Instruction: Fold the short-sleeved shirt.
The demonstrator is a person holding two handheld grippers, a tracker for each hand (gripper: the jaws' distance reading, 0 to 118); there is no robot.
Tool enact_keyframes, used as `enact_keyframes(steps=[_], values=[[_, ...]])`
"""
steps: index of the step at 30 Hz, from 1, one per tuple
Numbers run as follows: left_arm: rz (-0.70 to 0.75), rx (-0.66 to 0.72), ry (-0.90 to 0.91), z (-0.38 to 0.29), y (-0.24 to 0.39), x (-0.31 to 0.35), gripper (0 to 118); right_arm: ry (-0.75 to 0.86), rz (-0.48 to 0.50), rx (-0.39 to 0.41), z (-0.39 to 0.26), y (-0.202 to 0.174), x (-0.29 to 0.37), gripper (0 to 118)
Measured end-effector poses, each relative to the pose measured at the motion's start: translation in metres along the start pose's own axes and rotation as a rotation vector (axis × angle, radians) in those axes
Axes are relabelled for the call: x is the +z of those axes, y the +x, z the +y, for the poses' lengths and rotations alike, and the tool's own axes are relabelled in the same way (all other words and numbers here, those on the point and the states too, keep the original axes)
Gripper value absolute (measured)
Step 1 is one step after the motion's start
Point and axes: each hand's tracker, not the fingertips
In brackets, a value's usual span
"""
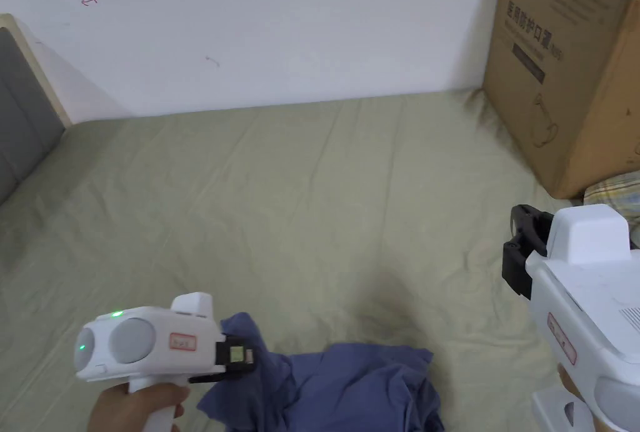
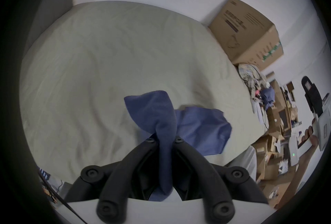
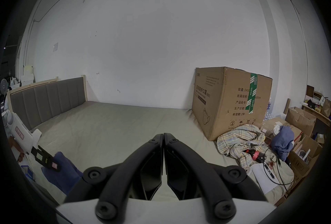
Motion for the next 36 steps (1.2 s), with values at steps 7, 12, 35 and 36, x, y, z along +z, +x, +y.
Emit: enact_keyframes(steps=[7,12,35,36], values=[[-0.021,-0.086,-0.075,0.003,0.072,-0.067,9,-0.006,-0.035,-0.006,-0.006,0.021,0.01,1],[-0.008,-0.157,-0.153,-0.005,0.116,-0.125,9,-0.016,-0.07,-0.014,-0.011,0.036,0.016,1],[-0.092,-0.211,0.211,-0.01,0.14,-0.073,100,-0.034,-0.088,-0.028,-0.013,0.043,0.018,1],[-0.051,-0.232,0.246,-0.013,0.142,-0.064,100,-0.033,-0.085,-0.027,-0.013,0.043,0.018,1]])
